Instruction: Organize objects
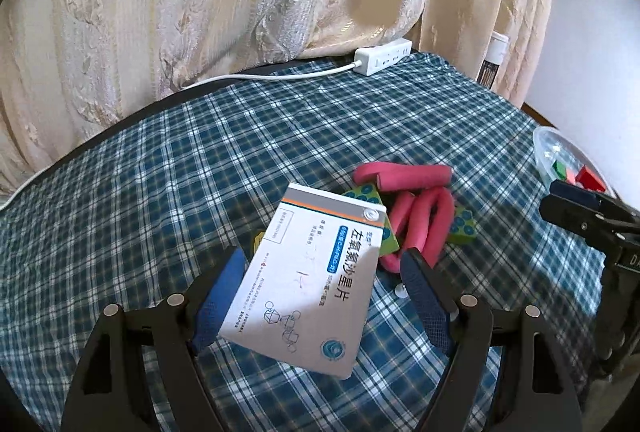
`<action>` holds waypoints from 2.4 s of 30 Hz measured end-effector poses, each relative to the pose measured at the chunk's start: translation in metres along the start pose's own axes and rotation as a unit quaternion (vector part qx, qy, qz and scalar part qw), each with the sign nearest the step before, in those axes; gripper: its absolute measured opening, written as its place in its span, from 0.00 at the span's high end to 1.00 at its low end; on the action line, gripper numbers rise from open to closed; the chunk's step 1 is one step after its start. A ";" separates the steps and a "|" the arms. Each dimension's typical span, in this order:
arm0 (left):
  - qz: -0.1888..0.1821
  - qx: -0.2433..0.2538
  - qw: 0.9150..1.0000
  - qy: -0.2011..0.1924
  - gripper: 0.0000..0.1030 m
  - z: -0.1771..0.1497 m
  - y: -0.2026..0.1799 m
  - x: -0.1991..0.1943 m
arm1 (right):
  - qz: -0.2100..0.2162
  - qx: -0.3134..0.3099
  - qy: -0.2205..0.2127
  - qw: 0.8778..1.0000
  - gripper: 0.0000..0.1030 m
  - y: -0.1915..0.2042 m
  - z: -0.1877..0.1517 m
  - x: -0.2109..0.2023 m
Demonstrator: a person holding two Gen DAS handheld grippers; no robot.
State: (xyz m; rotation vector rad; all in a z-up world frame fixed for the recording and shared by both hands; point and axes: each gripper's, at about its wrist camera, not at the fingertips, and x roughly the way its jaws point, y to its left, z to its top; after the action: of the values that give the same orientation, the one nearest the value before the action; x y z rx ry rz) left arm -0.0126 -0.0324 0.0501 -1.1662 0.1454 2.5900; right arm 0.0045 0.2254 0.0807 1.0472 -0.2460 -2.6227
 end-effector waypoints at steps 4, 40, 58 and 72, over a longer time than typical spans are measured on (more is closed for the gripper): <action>0.017 0.005 1.000 -0.001 0.21 -0.004 -0.002 0.003 | 0.001 -0.006 0.005 1.000 0.20 0.002 -0.002 0.004; 0.069 -0.056 0.994 -0.070 0.36 -0.014 0.016 -0.049 | 0.002 -0.151 0.089 0.984 0.43 0.047 -0.003 0.072; 0.056 -0.059 0.995 -0.061 0.36 -0.016 0.015 -0.046 | 0.007 -0.192 0.110 0.975 0.60 0.063 -0.004 0.084; 0.048 -0.054 0.995 -0.064 0.36 -0.017 0.009 -0.047 | 0.004 -0.196 0.109 0.974 0.64 0.072 -0.008 0.085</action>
State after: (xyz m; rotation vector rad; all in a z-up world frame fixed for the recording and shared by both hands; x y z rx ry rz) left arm 0.0266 -0.0550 0.0738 -1.0478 0.0358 2.7784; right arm -0.0323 0.1290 0.0397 1.1658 0.3049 -2.3816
